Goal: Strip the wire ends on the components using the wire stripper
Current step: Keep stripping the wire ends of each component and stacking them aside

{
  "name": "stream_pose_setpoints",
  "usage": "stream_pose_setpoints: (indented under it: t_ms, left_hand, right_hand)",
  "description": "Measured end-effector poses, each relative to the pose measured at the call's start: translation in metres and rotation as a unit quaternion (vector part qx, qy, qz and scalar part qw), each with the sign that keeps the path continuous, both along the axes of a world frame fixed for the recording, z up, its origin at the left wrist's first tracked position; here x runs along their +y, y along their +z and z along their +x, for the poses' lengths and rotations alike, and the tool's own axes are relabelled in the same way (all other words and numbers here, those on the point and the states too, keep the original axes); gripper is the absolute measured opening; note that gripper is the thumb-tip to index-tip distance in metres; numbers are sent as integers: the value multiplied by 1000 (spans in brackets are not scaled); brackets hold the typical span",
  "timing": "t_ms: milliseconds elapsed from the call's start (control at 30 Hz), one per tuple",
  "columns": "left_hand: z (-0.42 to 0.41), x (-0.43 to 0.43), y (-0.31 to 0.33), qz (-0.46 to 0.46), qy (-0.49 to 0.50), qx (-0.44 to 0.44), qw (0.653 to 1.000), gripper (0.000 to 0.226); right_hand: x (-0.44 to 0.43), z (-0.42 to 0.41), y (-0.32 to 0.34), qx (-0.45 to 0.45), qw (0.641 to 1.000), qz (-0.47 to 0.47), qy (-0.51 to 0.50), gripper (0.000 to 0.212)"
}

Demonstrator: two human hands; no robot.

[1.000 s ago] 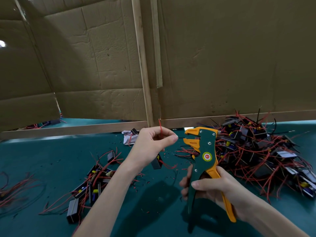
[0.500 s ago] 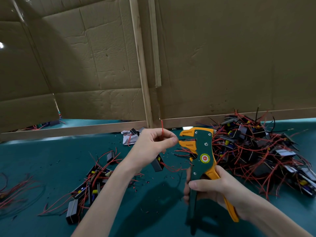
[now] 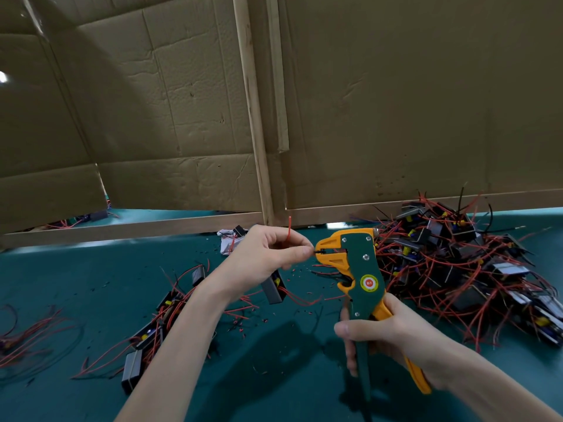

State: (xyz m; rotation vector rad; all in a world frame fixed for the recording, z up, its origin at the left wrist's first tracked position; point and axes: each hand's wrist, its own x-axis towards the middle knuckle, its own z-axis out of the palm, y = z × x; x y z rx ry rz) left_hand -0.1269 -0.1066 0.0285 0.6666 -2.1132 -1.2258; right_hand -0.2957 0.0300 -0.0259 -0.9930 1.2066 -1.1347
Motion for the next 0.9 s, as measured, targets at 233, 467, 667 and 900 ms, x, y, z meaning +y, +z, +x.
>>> stream_pose_setpoints:
  t_ms: [233, 467, 667, 900]
  left_hand:
    - [-7, -8, -20, 175, -60, 80, 979, 25]
    - [-7, -11, -22, -22, 31, 43, 998, 27]
    - [-4, -11, -12, -61, 33, 76, 995, 21]
    - [-7, -5, -7, -93, 21, 60, 994, 6]
  right_hand:
    - [-6, 16, -14, -16, 995, 2, -103, 37]
    - [-11, 2, -8, -128, 989, -79, 11, 12]
    - [-9, 1, -9, -101, 991, -88, 19, 11]
    - [-5, 1, -6, -112, 990, -76, 32, 27]
